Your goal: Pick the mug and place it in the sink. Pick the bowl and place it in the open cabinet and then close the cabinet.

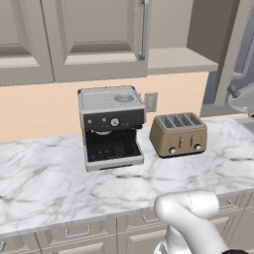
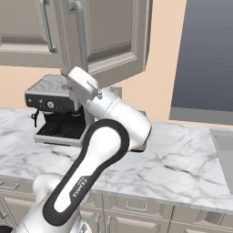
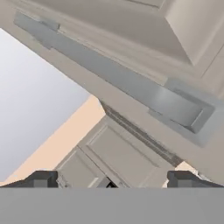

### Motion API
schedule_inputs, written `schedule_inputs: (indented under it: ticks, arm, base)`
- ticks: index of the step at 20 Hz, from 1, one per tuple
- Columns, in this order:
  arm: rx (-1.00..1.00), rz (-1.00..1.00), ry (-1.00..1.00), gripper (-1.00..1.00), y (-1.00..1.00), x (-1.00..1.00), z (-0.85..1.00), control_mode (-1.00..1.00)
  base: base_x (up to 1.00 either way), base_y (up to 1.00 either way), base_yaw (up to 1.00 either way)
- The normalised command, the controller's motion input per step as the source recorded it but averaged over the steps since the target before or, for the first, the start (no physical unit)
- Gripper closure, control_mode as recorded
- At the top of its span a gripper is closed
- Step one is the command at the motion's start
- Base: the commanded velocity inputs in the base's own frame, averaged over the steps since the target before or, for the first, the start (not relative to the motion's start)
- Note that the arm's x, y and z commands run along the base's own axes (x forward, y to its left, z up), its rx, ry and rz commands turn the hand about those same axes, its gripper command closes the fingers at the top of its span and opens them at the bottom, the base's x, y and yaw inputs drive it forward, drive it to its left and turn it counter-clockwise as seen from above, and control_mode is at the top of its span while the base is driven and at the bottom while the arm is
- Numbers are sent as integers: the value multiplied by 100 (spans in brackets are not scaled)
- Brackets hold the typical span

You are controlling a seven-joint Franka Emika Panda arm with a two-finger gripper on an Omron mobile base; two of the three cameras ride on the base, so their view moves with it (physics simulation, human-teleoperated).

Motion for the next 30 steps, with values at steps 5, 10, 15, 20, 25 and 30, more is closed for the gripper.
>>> schedule_inputs:
  ticks: [5, 10, 15, 20, 25, 30]
  arm:
    - [-11, -20, -2, -100, 80, -6, -9, -100]
    - [-7, -25, 17, -100, 10, 94, 6, -100]
    - [0, -21, 26, -100, -24, 100, 1, -100]
    - [0, -19, 22, -100, -28, 100, -2, -100]
    - [-1, -19, 11, -100, -14, 100, -17, -100]
    - [-8, -17, 0, -100, -4, 100, -38, -100]
  base:
    - [0, 0, 0]
    - [0, 0, 0]
    - [0, 0, 0]
    - [0, 0, 0]
    - [0, 0, 0]
    - [0, 0, 0]
